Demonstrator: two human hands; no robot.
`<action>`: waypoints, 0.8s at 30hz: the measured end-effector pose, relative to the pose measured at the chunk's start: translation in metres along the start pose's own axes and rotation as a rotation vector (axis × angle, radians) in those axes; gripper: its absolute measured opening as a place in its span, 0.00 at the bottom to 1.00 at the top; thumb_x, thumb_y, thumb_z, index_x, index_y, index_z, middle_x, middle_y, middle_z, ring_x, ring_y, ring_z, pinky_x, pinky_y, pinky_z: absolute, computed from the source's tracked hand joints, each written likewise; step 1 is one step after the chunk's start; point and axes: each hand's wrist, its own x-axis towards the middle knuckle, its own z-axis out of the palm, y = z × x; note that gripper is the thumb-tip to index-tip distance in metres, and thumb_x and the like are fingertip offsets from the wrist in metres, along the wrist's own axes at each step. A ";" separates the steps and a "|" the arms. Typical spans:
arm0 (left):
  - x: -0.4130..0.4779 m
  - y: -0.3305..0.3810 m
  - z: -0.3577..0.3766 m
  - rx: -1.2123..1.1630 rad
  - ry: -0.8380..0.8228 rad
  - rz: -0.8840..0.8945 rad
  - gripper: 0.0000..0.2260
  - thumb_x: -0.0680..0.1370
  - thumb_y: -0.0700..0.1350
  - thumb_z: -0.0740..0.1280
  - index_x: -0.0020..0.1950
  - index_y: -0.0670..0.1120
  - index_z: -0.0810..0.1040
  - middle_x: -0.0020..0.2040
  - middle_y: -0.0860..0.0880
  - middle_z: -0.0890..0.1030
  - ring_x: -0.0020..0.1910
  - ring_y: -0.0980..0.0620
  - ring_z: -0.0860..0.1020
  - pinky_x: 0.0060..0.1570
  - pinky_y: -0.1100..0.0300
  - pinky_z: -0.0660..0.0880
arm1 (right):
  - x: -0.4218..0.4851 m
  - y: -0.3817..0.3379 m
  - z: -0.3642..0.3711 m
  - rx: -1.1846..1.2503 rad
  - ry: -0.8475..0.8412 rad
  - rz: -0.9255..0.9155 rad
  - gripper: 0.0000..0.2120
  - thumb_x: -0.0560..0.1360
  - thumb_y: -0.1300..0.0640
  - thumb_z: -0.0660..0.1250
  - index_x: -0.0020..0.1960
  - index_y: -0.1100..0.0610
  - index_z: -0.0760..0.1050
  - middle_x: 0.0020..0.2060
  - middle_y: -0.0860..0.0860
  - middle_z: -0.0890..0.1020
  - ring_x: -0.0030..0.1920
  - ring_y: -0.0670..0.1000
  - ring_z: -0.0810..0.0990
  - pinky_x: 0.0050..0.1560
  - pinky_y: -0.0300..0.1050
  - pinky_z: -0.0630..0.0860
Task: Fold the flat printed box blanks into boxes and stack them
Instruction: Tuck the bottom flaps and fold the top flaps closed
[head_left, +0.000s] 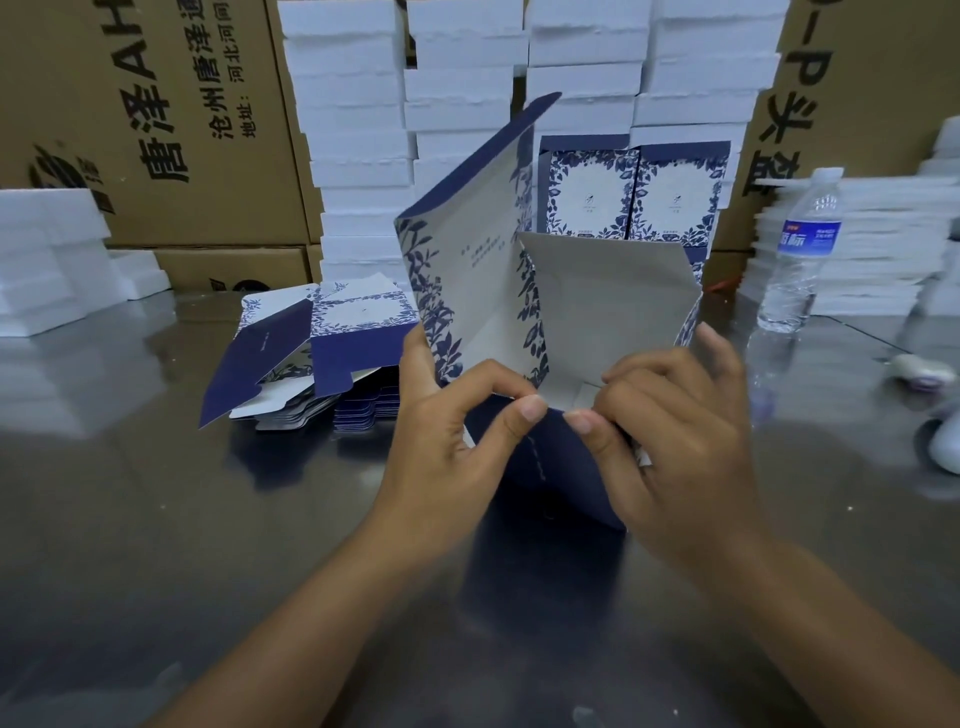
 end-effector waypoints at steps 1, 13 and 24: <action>0.001 0.000 -0.001 -0.017 0.026 0.009 0.06 0.74 0.54 0.65 0.37 0.57 0.76 0.54 0.49 0.68 0.61 0.56 0.67 0.62 0.68 0.63 | 0.000 0.000 0.000 0.007 0.002 0.010 0.18 0.78 0.55 0.61 0.31 0.59 0.72 0.30 0.50 0.77 0.39 0.53 0.77 0.61 0.58 0.62; 0.006 -0.001 -0.005 0.005 0.051 -0.012 0.08 0.76 0.49 0.62 0.37 0.53 0.74 0.51 0.56 0.64 0.61 0.44 0.67 0.63 0.52 0.66 | 0.001 0.003 -0.003 0.011 0.044 0.027 0.22 0.80 0.56 0.55 0.30 0.61 0.71 0.27 0.53 0.74 0.34 0.56 0.76 0.59 0.53 0.62; 0.010 -0.011 -0.010 0.119 0.197 0.113 0.07 0.78 0.43 0.60 0.40 0.48 0.72 0.48 0.49 0.67 0.48 0.70 0.66 0.52 0.76 0.62 | 0.000 0.005 -0.005 0.058 0.058 0.055 0.24 0.81 0.56 0.54 0.29 0.63 0.71 0.26 0.54 0.73 0.33 0.53 0.72 0.56 0.50 0.65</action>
